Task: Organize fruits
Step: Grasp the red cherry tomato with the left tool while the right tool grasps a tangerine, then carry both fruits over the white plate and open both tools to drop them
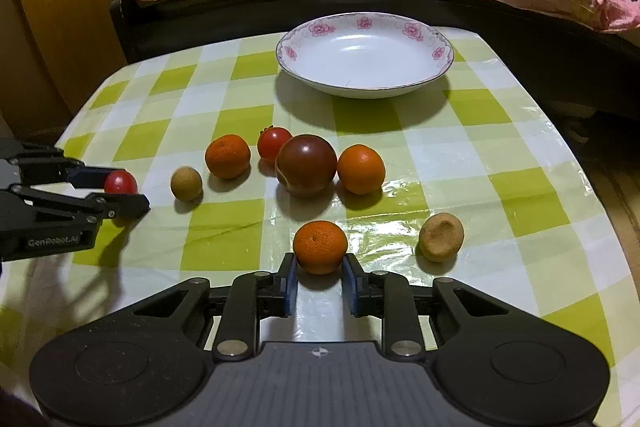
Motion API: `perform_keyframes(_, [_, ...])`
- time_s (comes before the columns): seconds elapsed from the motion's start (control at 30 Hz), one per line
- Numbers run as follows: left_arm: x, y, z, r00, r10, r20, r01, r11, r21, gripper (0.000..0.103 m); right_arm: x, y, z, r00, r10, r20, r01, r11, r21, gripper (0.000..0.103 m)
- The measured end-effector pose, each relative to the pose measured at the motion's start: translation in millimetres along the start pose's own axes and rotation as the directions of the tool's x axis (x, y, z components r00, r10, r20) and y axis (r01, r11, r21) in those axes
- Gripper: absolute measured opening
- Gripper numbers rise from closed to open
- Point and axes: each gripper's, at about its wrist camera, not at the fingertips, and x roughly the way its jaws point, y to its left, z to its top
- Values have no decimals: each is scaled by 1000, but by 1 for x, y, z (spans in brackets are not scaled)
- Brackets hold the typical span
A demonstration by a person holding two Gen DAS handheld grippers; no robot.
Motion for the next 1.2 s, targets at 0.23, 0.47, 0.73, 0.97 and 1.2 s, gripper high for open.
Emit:
perform_keyframes(0.23, [-6,-2,2,999,-33,18,34,999,-24,41,-3,3,2,1000,0,19,1,1000,-11,19])
perform_keyframes(0.47, [-17,-3,18,995,-62,75,66,996,-55,41,-14,2,8,998,12,68,-12,1000,-8,19])
perform_keyframes(0.73, [-6,-17,47,989,-99,107,104,994,-40,41,-21,-1,26,995,36,98,-39,999,22,19])
perform_keyframes(0.97, [10,-12,97,981,-108,160,117,992,-51,41,-11,-17,62,991,22,131,-26,999,28,19])
perform_keyframes(1.2, [40,-17,124,980,-107,167,117,992,-47,41,21,-36,95,988,3,157,-9,999,38,19])
